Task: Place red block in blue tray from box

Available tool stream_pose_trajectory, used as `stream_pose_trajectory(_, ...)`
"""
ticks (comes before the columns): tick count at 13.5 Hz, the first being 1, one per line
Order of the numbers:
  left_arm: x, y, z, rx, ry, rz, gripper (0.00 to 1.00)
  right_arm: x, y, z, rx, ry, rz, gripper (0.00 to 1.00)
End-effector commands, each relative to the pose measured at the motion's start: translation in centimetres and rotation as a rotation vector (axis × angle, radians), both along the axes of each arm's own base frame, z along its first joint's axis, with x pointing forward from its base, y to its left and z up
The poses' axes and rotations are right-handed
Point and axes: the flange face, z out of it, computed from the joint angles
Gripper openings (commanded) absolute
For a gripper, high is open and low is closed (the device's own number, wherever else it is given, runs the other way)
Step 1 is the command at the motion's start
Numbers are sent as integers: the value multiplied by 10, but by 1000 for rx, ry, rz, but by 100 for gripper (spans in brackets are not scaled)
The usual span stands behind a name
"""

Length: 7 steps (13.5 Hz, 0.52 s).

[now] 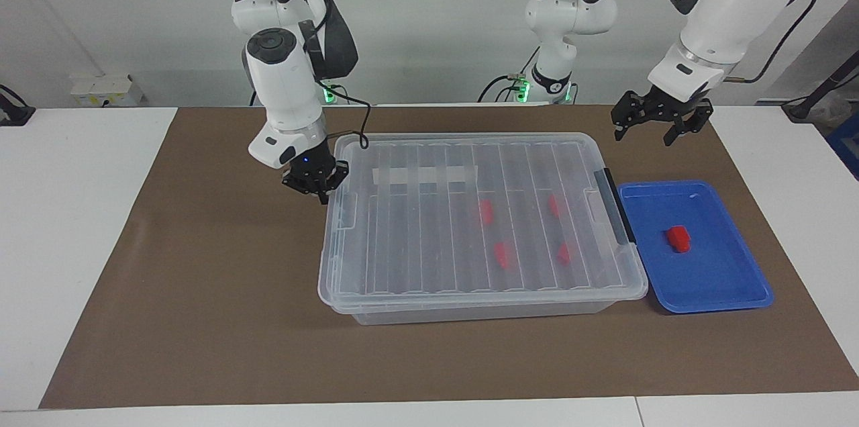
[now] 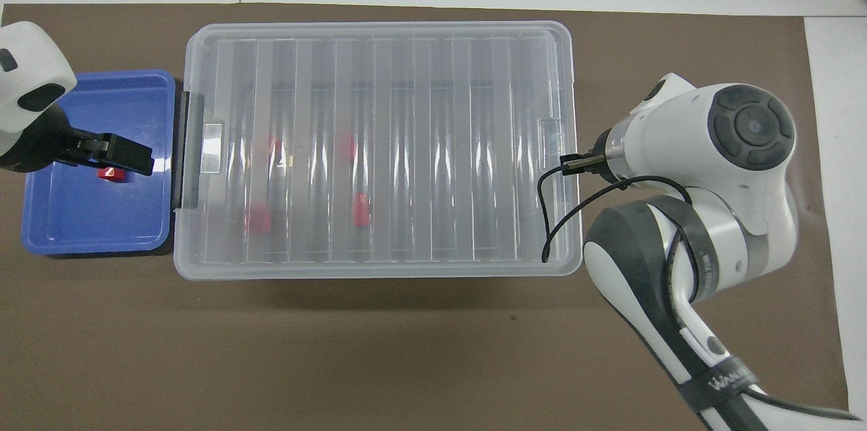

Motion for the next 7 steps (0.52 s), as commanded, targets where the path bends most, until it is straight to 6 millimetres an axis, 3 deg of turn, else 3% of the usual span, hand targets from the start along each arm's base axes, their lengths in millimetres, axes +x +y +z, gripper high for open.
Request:
stream_pose_trajectory(1,-4,-1,2,11,-9,1,100,3,-17,17,24,-32,-33,0)
stream_pose_trajectory(5,12,-1,-11,12,-15,7,100,11,-21,40,35,-70,-53,0)
stream_pose_trajectory(7,18,-4,-22,14,-5,2,100,7,-35,61,41,-86,-115,0)
